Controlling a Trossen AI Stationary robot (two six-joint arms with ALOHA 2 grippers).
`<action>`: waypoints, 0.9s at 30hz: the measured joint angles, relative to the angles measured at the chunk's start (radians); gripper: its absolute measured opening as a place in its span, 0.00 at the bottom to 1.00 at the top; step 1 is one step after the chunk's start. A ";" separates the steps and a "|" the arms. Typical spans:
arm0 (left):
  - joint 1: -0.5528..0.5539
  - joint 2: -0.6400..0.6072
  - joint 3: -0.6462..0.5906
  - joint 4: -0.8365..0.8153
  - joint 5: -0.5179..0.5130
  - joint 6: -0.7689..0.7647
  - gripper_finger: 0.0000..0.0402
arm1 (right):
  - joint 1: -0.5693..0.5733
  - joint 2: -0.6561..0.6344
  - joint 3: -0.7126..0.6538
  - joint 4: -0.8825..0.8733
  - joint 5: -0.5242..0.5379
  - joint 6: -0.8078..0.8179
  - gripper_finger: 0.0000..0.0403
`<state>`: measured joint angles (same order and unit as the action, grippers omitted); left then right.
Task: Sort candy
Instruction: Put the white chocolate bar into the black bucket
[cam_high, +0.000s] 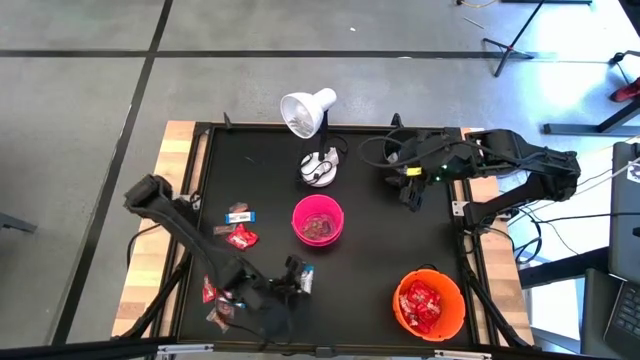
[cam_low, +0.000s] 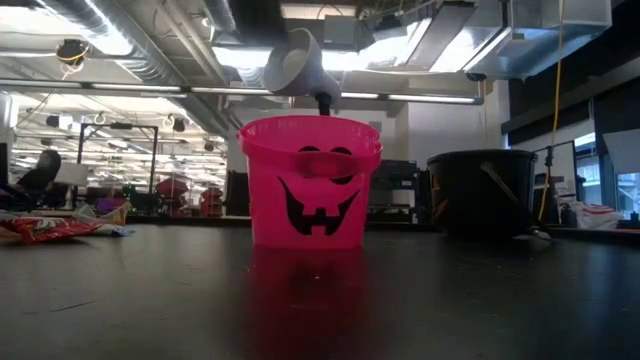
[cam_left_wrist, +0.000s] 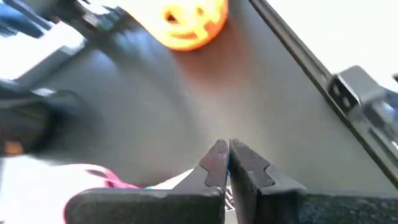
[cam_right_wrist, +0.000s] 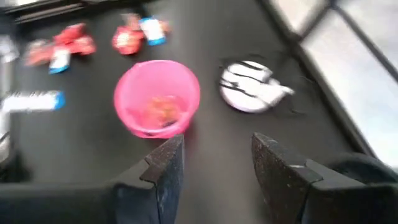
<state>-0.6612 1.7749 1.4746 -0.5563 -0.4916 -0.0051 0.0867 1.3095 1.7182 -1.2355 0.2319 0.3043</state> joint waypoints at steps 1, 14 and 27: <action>-0.010 -0.021 0.000 0.000 -0.031 0.000 0.00 | 0.018 0.004 -0.004 0.024 -0.030 -0.035 0.45; -0.046 -0.114 0.001 0.034 -0.173 0.092 0.00 | 0.314 0.130 -0.294 0.649 -0.034 -0.401 0.45; -0.013 -0.114 0.001 0.030 -0.174 0.095 0.00 | 0.332 0.373 -0.332 0.958 0.215 -0.547 0.45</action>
<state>-0.6744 1.6608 1.4757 -0.5266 -0.6652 0.0897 0.4187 1.6824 1.3857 -0.2777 0.4465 -0.2427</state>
